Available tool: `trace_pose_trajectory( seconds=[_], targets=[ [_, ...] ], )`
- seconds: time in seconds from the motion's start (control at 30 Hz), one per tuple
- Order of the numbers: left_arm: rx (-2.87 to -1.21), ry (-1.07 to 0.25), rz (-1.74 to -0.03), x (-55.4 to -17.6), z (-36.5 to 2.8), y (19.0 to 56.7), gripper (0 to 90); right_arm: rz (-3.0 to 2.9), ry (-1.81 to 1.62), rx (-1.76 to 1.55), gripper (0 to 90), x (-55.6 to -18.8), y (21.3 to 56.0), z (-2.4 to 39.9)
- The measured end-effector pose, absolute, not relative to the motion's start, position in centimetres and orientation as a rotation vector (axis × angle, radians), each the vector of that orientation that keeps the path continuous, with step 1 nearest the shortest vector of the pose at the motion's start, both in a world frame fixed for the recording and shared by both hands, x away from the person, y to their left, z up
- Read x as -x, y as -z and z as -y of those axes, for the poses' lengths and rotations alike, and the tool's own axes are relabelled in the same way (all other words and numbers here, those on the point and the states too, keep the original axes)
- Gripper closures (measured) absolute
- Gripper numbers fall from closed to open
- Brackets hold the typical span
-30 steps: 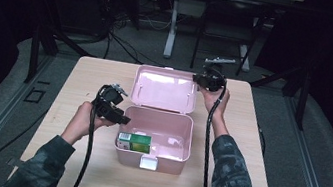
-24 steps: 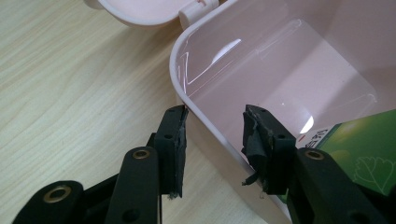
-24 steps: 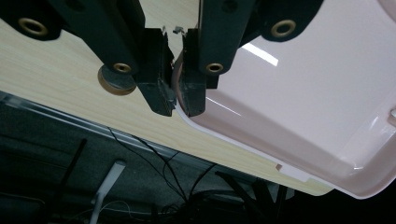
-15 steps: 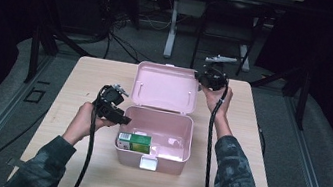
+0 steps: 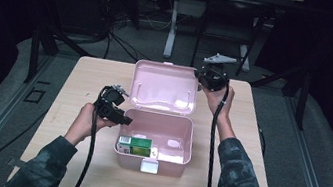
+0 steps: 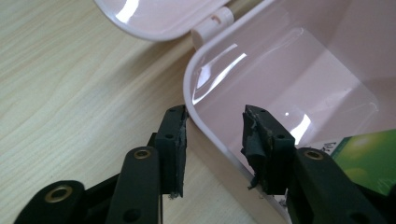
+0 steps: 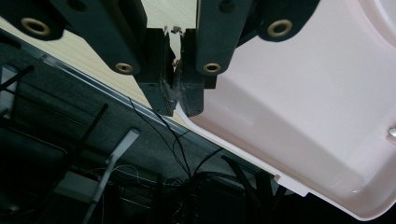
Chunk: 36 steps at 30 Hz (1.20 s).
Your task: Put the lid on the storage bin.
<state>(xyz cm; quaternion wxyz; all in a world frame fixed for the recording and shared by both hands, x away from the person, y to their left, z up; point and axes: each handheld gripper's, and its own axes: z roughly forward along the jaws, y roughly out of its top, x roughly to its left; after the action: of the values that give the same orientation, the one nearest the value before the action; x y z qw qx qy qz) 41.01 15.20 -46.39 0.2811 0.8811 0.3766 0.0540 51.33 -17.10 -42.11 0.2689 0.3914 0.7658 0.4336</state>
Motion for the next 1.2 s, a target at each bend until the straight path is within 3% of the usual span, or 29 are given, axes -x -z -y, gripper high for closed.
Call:
trace_pose_trajectory(
  seconds=[1.2],
  targets=[
    [-2.296, -0.215, -1.04, -40.8, -14.7, 46.8, 69.3, -1.987, -1.147, -0.896, 85.3, -47.6, 39.9, 17.5]
  ],
)
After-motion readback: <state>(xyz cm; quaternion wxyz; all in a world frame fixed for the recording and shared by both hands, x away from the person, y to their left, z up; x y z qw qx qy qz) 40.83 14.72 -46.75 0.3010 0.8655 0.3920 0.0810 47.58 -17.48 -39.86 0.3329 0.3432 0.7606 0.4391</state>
